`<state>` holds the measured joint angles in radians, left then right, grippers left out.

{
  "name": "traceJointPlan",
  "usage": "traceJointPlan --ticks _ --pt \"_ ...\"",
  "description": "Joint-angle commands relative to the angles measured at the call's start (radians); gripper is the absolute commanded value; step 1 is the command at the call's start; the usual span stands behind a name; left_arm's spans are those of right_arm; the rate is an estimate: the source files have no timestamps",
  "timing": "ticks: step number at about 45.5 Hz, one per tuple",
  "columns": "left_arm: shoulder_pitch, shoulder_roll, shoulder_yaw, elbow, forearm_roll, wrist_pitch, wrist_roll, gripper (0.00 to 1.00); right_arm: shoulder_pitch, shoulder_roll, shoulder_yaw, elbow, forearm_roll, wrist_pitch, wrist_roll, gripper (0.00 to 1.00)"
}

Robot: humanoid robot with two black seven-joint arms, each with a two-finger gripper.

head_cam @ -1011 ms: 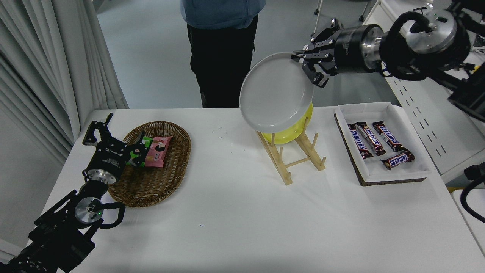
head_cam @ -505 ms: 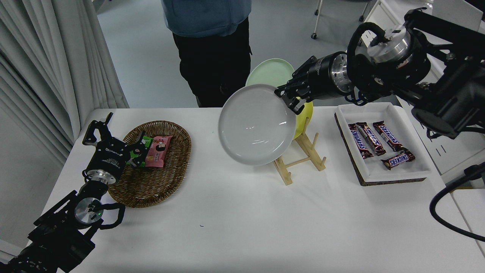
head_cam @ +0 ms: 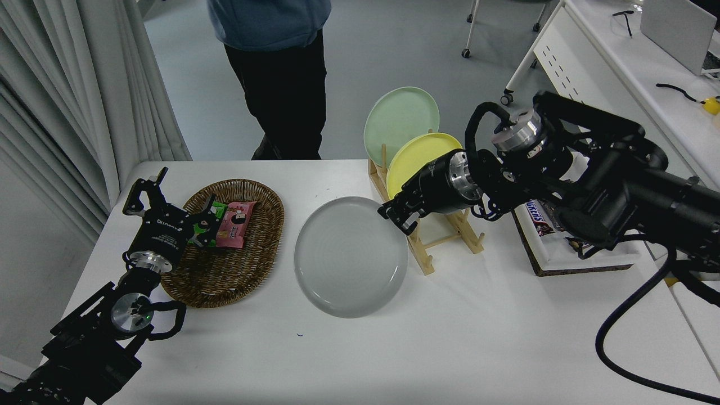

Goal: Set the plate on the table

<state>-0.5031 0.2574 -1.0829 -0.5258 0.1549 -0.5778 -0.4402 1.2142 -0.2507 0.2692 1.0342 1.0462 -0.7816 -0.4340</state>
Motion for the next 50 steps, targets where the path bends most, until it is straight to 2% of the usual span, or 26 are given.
traceJointPlan --ticks 1,23,50 --pt "0.0 -0.001 0.0 0.0 0.0 -0.001 0.0 1.0 -0.1 0.044 0.005 -0.059 0.008 -0.004 0.0 0.0" --pt "0.0 0.0 0.0 0.001 0.0 0.001 0.0 1.0 -0.235 0.067 0.019 -0.146 0.012 -0.004 -0.003 0.0" --pt "0.0 0.0 0.0 0.001 0.0 0.0 0.0 1.0 -0.259 0.126 0.048 -0.255 0.011 -0.004 -0.008 0.0"
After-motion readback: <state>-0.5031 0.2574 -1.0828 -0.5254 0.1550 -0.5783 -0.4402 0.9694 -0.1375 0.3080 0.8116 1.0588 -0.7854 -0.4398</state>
